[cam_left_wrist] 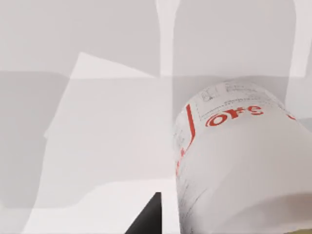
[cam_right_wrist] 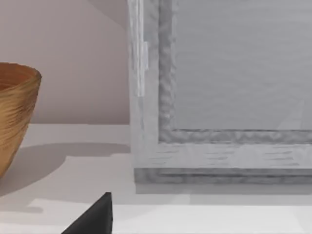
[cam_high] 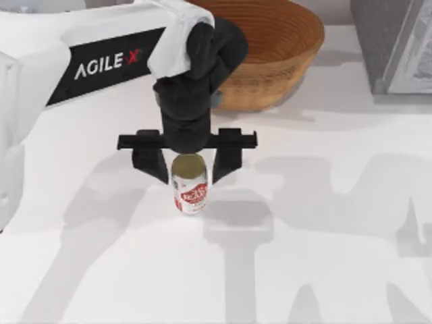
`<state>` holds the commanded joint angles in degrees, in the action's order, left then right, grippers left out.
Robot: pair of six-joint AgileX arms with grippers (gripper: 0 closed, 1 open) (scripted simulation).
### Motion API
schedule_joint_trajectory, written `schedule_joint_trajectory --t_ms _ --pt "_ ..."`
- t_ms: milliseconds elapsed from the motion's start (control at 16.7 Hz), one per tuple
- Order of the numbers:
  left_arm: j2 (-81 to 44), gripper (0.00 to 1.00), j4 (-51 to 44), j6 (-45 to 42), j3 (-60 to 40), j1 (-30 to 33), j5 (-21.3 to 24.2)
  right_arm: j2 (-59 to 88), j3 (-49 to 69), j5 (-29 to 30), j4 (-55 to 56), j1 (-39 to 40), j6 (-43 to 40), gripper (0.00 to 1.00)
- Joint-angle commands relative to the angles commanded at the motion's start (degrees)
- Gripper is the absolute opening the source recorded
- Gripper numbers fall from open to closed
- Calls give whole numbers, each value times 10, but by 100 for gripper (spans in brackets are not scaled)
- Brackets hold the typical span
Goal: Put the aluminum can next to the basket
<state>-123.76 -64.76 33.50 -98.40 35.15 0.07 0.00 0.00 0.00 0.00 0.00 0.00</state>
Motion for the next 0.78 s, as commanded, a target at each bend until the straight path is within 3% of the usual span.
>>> schedule_joint_trajectory --t_ms 120,780 --pt "0 100 0 0 0 0 0 0 0 0 0 0 0 100" --pt "3 100 -24 1 -22 -1 0 0 0 0 0 0 0 100"
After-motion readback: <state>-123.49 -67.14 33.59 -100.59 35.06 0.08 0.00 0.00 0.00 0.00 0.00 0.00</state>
